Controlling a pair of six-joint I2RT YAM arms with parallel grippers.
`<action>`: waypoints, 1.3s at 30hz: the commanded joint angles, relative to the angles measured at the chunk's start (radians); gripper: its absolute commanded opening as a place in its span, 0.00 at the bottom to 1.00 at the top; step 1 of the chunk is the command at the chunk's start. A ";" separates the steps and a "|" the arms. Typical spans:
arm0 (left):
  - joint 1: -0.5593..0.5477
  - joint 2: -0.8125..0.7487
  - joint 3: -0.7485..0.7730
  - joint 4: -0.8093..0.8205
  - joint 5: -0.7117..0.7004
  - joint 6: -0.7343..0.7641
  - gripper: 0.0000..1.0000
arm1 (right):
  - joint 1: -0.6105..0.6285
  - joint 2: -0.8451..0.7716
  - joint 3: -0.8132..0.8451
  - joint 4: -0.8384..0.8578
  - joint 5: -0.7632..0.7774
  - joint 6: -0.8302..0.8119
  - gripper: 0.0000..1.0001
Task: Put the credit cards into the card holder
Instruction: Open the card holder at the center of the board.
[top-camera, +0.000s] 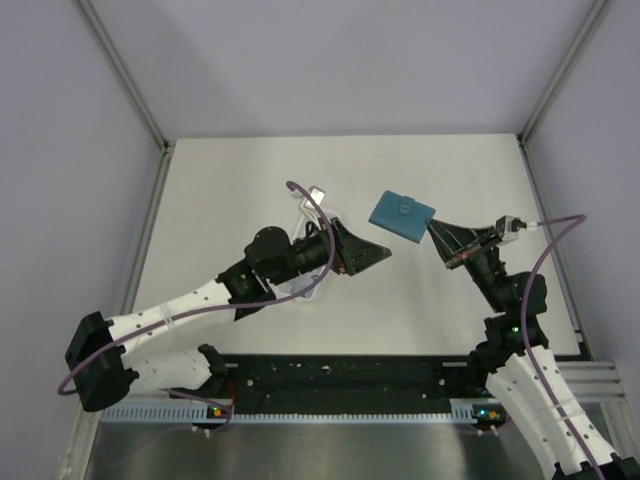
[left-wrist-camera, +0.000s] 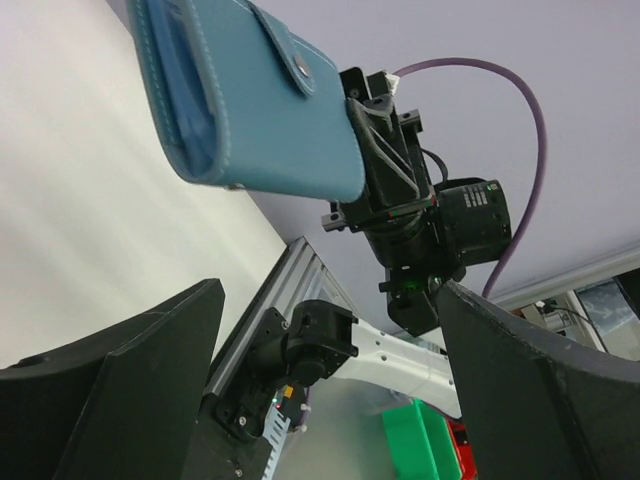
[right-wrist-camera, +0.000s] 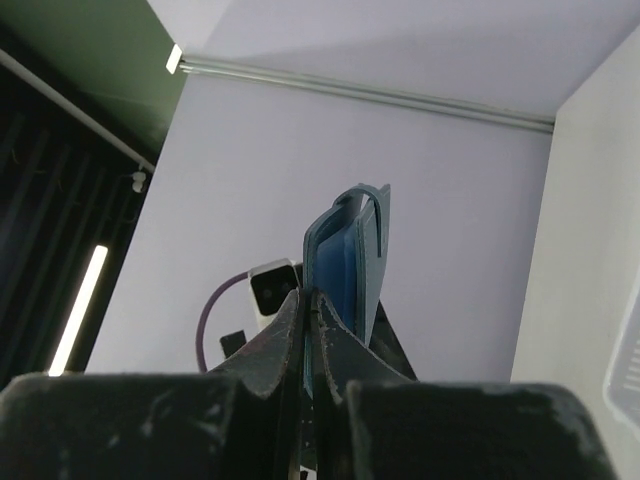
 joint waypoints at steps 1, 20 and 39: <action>-0.010 0.034 0.073 0.105 -0.035 0.003 0.94 | 0.012 -0.064 0.074 -0.002 -0.043 0.007 0.00; -0.010 0.170 0.176 0.257 -0.031 -0.015 0.48 | 0.012 -0.133 0.111 -0.153 -0.069 -0.038 0.00; 0.102 -0.058 0.318 -0.458 0.194 0.433 0.02 | 0.012 0.100 0.536 -0.745 -0.343 -0.947 0.70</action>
